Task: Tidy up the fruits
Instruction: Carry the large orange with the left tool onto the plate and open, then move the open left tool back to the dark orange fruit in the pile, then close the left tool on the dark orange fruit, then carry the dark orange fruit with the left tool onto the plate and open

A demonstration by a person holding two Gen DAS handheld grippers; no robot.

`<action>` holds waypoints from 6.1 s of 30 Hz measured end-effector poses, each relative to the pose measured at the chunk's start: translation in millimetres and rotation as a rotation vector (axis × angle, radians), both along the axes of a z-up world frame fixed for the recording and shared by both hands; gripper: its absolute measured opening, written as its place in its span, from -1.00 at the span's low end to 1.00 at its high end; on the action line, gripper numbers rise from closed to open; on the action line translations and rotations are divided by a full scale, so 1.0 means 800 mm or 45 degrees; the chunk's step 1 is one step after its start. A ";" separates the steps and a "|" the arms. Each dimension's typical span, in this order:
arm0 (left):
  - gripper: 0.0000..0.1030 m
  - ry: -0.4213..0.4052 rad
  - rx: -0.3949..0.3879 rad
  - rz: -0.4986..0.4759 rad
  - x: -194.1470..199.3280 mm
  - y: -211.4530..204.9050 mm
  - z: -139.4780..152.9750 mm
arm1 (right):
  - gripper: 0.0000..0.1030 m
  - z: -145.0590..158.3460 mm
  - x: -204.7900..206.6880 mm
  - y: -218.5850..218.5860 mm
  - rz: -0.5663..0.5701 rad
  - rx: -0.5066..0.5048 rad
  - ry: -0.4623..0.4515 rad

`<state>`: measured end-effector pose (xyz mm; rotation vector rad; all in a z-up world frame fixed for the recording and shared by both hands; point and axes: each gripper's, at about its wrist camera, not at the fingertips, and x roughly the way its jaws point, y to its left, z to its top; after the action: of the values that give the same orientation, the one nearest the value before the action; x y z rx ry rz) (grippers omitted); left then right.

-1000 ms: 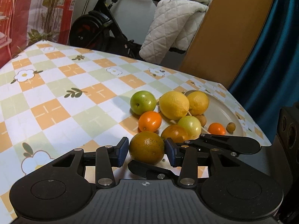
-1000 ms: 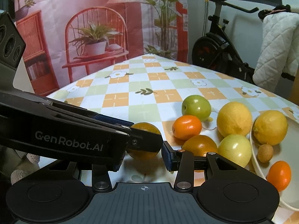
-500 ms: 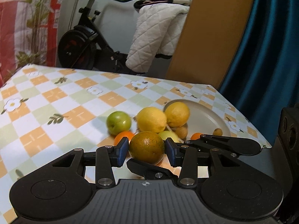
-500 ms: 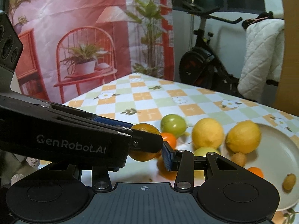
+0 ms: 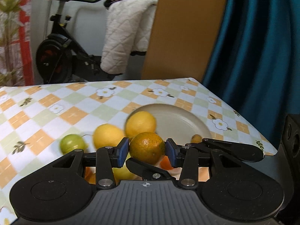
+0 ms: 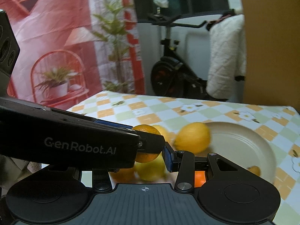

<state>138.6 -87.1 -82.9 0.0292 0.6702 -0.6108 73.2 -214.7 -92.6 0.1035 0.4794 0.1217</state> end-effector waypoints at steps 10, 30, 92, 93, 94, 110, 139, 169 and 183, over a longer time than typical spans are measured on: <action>-0.12 0.065 0.039 -0.070 0.031 -0.061 -0.021 | -0.24 -0.026 0.014 -0.067 -0.152 0.068 0.025; -0.11 0.117 0.079 -0.072 0.057 -0.092 -0.037 | -0.24 -0.055 0.039 -0.109 -0.229 0.152 0.065; -0.11 0.119 -0.074 0.195 0.007 0.105 -0.022 | -0.21 -0.018 -0.013 0.012 0.010 -0.087 0.056; -0.11 0.122 -0.082 0.197 0.006 0.108 -0.023 | -0.21 -0.018 -0.013 0.016 0.019 -0.092 0.064; -0.11 0.127 -0.094 0.199 0.005 0.111 -0.025 | -0.21 -0.018 -0.014 0.020 0.026 -0.100 0.072; -0.11 0.202 -0.229 0.227 0.004 0.141 -0.052 | -0.22 -0.027 -0.013 0.067 0.128 -0.221 0.135; -0.10 0.268 -0.218 0.008 0.028 0.098 -0.069 | -0.23 -0.041 0.004 0.077 0.142 -0.223 0.215; -0.19 0.302 -0.259 -0.001 0.015 0.103 -0.079 | -0.21 -0.046 0.003 0.076 0.146 -0.210 0.218; -0.20 0.231 -0.225 0.037 -0.005 0.102 -0.064 | -0.21 -0.040 -0.003 0.077 0.167 -0.191 0.183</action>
<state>134.3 -5.7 -133.9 -0.2024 0.7885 -0.6480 71.0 -153.3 -124.8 -0.0670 0.6374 0.2071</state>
